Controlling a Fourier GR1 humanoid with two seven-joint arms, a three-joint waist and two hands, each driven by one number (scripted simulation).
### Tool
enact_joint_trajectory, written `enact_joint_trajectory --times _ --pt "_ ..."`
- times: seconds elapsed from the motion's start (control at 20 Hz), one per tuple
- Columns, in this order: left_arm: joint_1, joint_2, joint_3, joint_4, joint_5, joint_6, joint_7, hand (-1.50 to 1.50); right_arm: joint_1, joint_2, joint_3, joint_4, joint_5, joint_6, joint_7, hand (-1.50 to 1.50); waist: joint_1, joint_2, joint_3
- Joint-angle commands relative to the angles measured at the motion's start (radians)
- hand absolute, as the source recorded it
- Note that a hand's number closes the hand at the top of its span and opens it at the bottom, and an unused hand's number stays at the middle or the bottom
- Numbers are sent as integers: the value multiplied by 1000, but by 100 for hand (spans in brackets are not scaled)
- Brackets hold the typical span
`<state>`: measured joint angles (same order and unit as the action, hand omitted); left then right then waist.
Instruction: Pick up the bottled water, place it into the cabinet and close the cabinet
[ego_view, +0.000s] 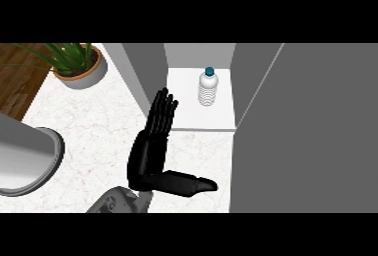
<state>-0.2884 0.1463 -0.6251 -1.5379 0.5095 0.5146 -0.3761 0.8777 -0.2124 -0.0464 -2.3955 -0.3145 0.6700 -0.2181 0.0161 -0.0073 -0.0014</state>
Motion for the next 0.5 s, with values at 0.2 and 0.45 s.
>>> enact_joint_trajectory --times 0.2,0.45 --pt "197 106 -38 -234 -27 17 10 -150 68 -64 145 -246 63 38 132 150 -11 -1 -1" --pt "323 174 8 -277 12 -53 -55 -150 36 -58 291 -228 164 26 184 150 -12 1 -3"
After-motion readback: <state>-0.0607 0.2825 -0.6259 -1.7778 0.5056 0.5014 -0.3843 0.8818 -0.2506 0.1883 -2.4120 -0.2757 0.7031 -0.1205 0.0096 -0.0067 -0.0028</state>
